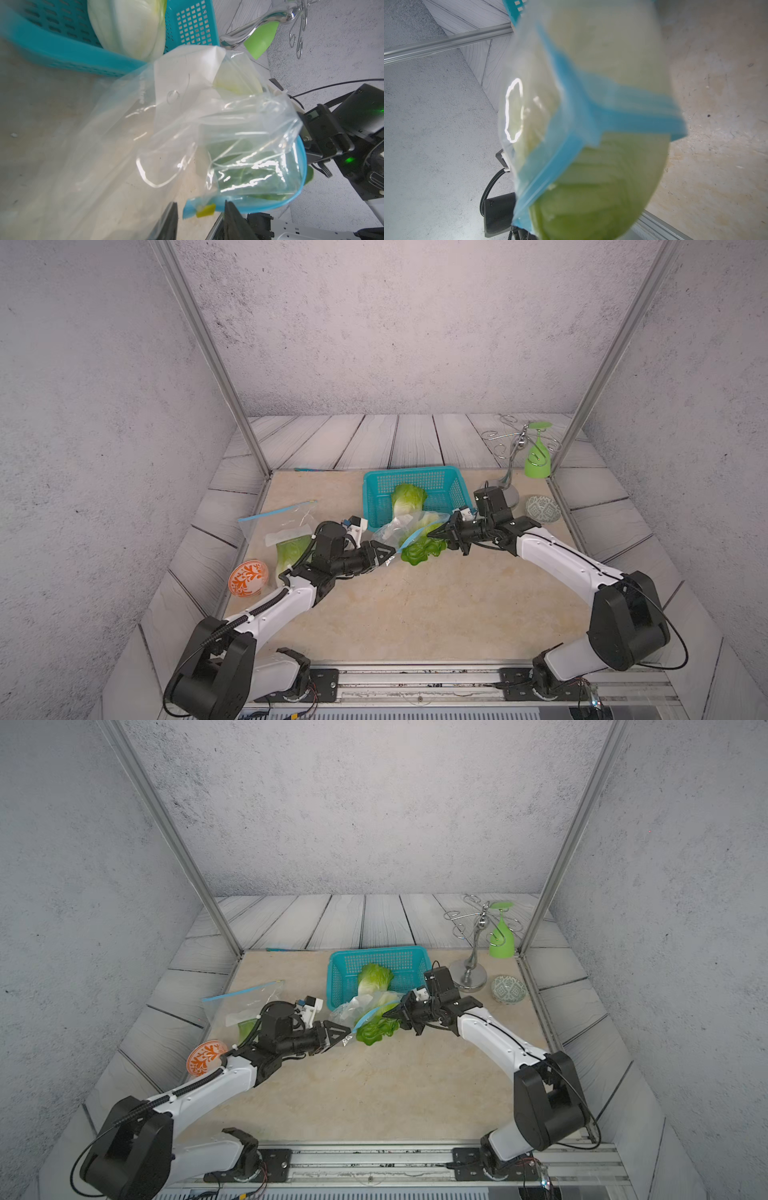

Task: Put the chinese cabbages into a zipper bag and zip it
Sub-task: Place the Chinese cabbage in the zipper food storage bag.

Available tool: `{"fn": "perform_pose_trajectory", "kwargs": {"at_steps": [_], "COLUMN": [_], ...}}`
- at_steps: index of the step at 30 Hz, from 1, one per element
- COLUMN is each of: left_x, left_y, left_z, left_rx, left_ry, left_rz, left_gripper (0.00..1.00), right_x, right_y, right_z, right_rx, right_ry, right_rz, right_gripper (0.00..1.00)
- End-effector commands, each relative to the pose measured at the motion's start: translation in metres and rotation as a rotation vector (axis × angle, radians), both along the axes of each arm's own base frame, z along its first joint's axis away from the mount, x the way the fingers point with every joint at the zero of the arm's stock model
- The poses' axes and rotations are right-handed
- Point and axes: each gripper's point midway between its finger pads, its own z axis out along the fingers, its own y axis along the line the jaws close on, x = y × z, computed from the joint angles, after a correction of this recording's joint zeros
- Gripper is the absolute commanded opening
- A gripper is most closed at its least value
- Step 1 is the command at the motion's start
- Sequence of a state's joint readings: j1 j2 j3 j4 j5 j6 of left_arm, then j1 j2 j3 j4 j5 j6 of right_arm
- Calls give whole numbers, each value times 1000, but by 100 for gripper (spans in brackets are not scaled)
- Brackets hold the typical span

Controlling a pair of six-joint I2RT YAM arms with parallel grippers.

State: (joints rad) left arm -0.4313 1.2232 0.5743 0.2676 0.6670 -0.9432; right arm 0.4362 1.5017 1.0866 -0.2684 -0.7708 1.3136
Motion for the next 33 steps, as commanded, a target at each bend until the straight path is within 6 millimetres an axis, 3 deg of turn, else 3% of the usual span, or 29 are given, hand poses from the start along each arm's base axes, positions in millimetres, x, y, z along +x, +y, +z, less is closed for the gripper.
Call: {"fn": "perform_pose_trajectory", "kwargs": {"at_steps": [1,6,11,17,23,33], "left_x": [12,27,29,33,30,39], "left_y": [6,-9,-3,1,9,6], "left_z": [3,21,19,25,18,37], "left_rx": [-49,-159,-212,-216,-243,-321], "left_ry": [9,-14,-22,-49,-28,-108], "left_rz": [73,65,124,156,209,227], "left_gripper": [41,41,39,29,43,37], "right_x": [3,4,3,3,4,3], "right_y": [1,1,1,0,0,-1], "right_z": [-12,-12,-13,-16,-15,-18], "right_rx": [-7,-9,-7,-6,-3,-9], "right_ry": [15,16,18,20,11,13], "right_rz": [-2,-4,-4,-7,-15,-19], "right_gripper": [0,0,0,0,0,0]}}
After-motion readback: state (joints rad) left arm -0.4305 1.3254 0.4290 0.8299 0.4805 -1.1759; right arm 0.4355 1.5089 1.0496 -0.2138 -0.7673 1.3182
